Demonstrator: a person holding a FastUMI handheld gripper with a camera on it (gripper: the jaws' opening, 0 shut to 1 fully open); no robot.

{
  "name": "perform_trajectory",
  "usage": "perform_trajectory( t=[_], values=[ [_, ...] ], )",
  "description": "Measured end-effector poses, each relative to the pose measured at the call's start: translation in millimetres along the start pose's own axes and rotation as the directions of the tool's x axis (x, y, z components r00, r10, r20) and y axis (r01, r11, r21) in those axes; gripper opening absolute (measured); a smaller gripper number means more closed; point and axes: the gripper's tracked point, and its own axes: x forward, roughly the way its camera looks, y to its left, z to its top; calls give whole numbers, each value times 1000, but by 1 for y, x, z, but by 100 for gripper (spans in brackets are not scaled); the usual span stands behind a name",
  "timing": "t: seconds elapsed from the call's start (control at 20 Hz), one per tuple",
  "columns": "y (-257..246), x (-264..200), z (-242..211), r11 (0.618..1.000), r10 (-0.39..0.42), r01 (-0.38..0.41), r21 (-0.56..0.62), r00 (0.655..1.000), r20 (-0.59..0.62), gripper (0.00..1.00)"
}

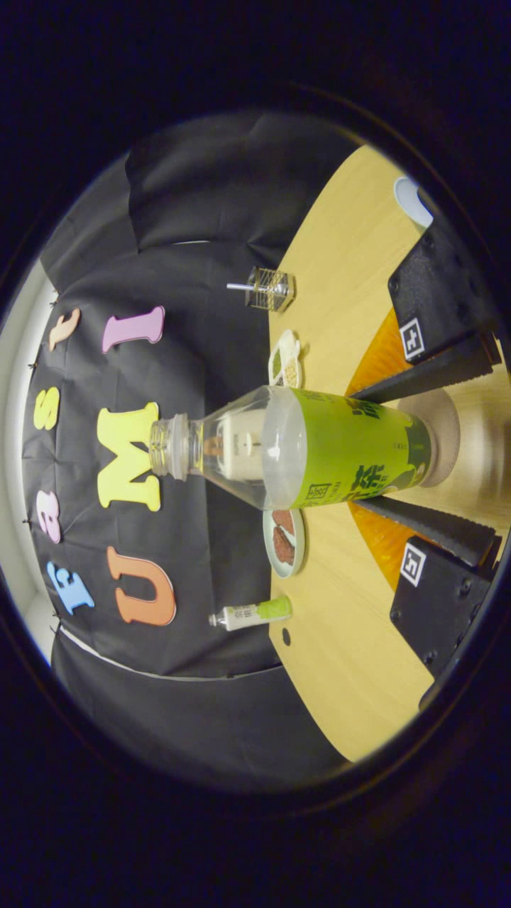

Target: Take the bottle from table, then pour the juice into the cup, finally place the bottle on the coaster

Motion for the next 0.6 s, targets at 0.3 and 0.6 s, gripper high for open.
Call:
perform_trajectory(
  t=[0.3,0.6],
  values=[
    [1,3,-8,999,3,-4,-41,1000,-13,82],
    [-5,0,-9,999,-16,15,-49,999,-30,92]
  ],
)
